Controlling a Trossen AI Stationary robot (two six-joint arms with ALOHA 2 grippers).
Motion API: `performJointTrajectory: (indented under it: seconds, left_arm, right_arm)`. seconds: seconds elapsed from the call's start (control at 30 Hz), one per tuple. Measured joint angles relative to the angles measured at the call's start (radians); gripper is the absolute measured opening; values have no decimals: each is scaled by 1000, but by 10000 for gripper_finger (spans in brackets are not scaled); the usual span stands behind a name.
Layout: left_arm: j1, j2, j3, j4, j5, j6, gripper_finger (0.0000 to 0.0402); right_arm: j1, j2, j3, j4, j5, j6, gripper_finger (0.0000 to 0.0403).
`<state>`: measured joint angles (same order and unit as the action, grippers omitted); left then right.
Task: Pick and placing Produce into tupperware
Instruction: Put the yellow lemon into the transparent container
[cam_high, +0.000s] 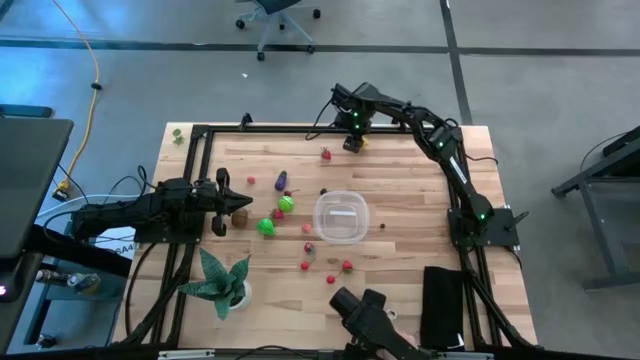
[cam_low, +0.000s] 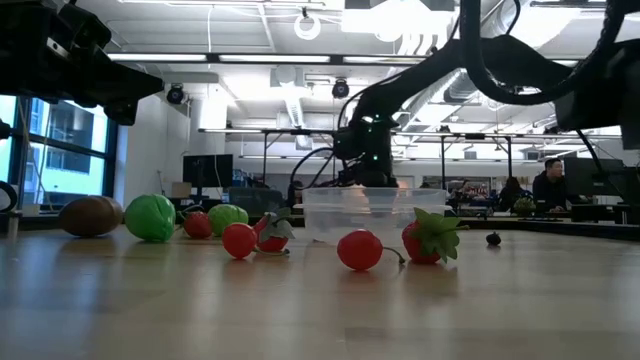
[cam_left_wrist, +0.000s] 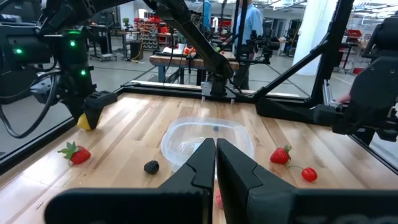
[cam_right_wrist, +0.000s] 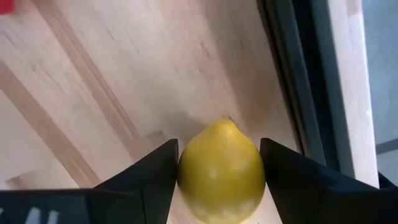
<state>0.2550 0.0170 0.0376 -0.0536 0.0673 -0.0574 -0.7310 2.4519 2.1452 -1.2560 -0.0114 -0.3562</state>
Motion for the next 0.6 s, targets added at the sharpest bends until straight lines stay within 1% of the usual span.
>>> performJointTrajectory:
  seconds: [0.17,0.27,0.43,0.6]
  left_arm:
    - [0,0,0,0,0,0,5]
    - [0,0,0,0,0,0,5]
    - [0,0,0,0,0,0,5]
    - [0,0,0,0,0,0,5]
  right_arm:
    - [-1,0,0,-10,0,25,215]
    - [-1,0,0,-16,-3,51,207]
    - [4,0,0,-32,-45,92,189]
    - [24,0,0,-46,-63,118,188]
